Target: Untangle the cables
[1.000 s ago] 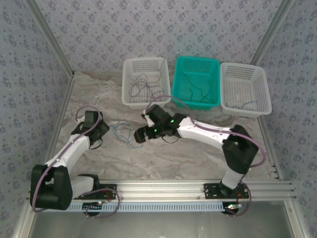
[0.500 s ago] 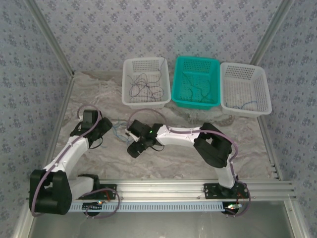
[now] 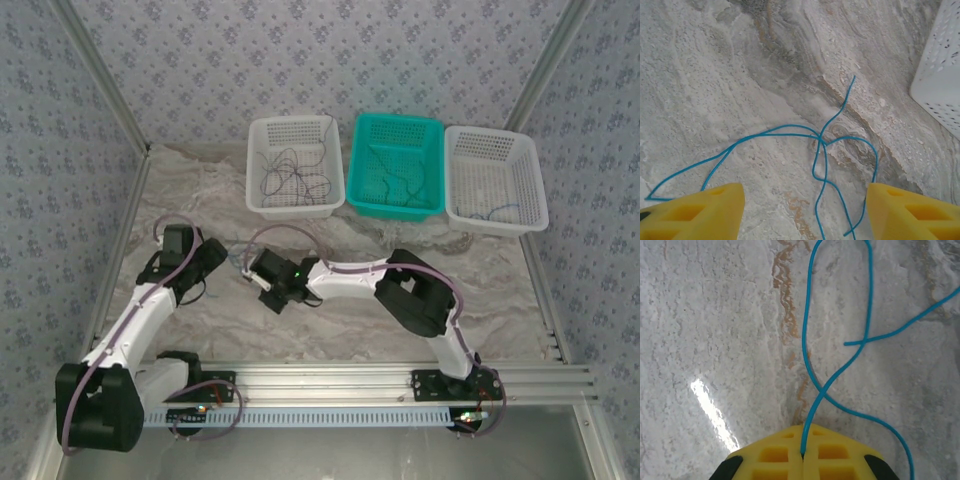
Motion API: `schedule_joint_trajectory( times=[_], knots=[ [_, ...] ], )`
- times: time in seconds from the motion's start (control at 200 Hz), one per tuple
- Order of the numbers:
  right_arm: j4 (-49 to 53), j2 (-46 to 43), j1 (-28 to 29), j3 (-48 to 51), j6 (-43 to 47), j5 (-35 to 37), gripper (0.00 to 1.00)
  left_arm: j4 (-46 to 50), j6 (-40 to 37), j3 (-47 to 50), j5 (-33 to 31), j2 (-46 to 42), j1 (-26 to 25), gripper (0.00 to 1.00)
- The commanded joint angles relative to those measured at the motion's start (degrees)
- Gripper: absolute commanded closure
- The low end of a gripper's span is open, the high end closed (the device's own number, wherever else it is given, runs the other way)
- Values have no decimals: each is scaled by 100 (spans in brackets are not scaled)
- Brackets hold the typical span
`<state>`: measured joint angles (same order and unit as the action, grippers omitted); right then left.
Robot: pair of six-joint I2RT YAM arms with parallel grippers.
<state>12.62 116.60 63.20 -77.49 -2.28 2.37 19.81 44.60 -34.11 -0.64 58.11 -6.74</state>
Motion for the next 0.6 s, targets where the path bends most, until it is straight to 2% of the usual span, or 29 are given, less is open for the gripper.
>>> schedule_joint_trajectory(
  times=[0.0,0.095,0.27,0.465,0.595],
  knots=[
    [-422,-1051,-177,526,-152,-368,100,116,-24,42,318,-259,-3,34],
    [-452,-1716,-560,833,-465,-1089,100,15,40,71,629,-370,-104,34],
    [-606,-2427,-1444,1043,-1226,-2381,100,-337,-118,97,1105,-437,-487,33],
    [-797,-2960,-1993,967,-1638,-2837,100,-1101,-559,157,1915,-318,-969,32],
    [-810,-3289,-2269,760,-1861,-3027,100,-1422,-927,88,2175,-269,-1325,30]
  ],
)
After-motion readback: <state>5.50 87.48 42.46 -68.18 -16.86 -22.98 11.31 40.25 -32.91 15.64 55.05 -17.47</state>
